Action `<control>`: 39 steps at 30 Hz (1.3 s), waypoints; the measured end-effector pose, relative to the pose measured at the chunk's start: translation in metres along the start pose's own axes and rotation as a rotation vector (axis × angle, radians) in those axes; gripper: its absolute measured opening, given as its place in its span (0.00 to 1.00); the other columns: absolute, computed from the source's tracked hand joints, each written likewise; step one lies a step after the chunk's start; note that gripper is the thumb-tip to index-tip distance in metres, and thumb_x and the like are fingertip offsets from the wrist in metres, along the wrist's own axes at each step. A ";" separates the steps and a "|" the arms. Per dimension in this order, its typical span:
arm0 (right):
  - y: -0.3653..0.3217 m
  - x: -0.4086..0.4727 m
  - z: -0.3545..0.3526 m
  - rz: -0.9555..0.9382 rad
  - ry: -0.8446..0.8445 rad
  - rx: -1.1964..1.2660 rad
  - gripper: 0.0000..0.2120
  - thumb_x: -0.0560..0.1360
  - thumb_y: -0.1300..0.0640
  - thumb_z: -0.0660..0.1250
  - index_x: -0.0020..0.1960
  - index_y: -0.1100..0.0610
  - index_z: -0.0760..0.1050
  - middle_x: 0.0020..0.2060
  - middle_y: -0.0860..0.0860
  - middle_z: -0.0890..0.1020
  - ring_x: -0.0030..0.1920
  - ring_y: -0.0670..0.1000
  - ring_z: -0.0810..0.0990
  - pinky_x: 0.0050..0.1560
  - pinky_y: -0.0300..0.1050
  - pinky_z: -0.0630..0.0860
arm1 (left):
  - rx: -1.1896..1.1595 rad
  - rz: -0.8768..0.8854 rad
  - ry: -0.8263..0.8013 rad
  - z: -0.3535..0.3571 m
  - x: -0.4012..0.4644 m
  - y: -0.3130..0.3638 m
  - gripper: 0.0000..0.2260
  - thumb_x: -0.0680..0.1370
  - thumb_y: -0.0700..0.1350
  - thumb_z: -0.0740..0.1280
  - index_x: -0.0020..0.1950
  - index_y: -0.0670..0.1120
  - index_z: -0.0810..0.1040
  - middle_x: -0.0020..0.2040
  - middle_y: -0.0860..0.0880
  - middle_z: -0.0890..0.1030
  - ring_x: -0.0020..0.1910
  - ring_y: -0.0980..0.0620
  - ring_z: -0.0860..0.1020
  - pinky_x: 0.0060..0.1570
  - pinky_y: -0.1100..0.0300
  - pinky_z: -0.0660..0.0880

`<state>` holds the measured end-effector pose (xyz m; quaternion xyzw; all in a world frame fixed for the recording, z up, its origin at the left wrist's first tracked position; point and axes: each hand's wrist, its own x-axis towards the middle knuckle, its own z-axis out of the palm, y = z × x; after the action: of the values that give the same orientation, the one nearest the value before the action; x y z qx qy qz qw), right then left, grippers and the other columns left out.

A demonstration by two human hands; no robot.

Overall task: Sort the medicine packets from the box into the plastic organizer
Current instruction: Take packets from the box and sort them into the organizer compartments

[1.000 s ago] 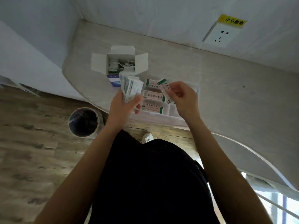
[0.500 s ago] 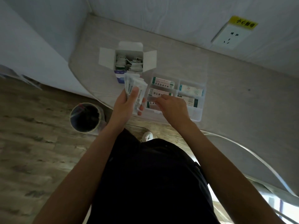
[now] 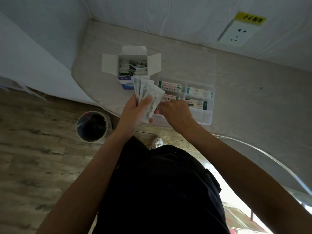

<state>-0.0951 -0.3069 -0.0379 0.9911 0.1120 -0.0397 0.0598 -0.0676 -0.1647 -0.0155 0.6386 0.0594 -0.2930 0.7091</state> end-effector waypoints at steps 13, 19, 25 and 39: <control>0.023 -0.028 -0.031 0.734 0.168 1.661 0.09 0.73 0.56 0.70 0.46 0.62 0.77 0.32 0.50 0.78 0.23 0.46 0.72 0.22 0.37 0.68 | 0.152 0.015 0.027 0.024 0.011 0.002 0.11 0.71 0.43 0.73 0.51 0.49 0.76 0.46 0.52 0.82 0.43 0.59 0.82 0.39 0.66 0.78; 0.037 -0.040 -0.021 0.806 0.242 1.680 0.06 0.73 0.62 0.70 0.41 0.64 0.74 0.31 0.52 0.76 0.23 0.45 0.72 0.24 0.37 0.70 | 0.143 -0.023 -0.058 0.040 0.016 -0.001 0.09 0.76 0.44 0.67 0.57 0.47 0.76 0.49 0.51 0.82 0.46 0.55 0.82 0.43 0.61 0.79; 0.048 -0.051 -0.018 0.765 0.201 1.794 0.04 0.73 0.63 0.69 0.43 0.64 0.76 0.32 0.55 0.76 0.26 0.46 0.73 0.25 0.36 0.70 | 0.171 -0.027 -0.112 0.050 0.021 -0.001 0.14 0.73 0.40 0.71 0.57 0.48 0.75 0.51 0.50 0.82 0.48 0.53 0.82 0.43 0.56 0.80; 0.054 -0.057 -0.009 0.814 0.136 1.897 0.07 0.74 0.63 0.68 0.51 0.65 0.77 0.35 0.54 0.76 0.24 0.45 0.67 0.24 0.35 0.64 | 0.223 -0.074 -0.198 0.058 0.021 -0.001 0.07 0.75 0.41 0.68 0.51 0.49 0.78 0.49 0.49 0.83 0.47 0.51 0.82 0.46 0.56 0.78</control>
<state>-0.1381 -0.3705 -0.0173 0.5937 -0.3058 -0.0324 -0.7436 -0.0677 -0.2259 -0.0154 0.6786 -0.0203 -0.3853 0.6250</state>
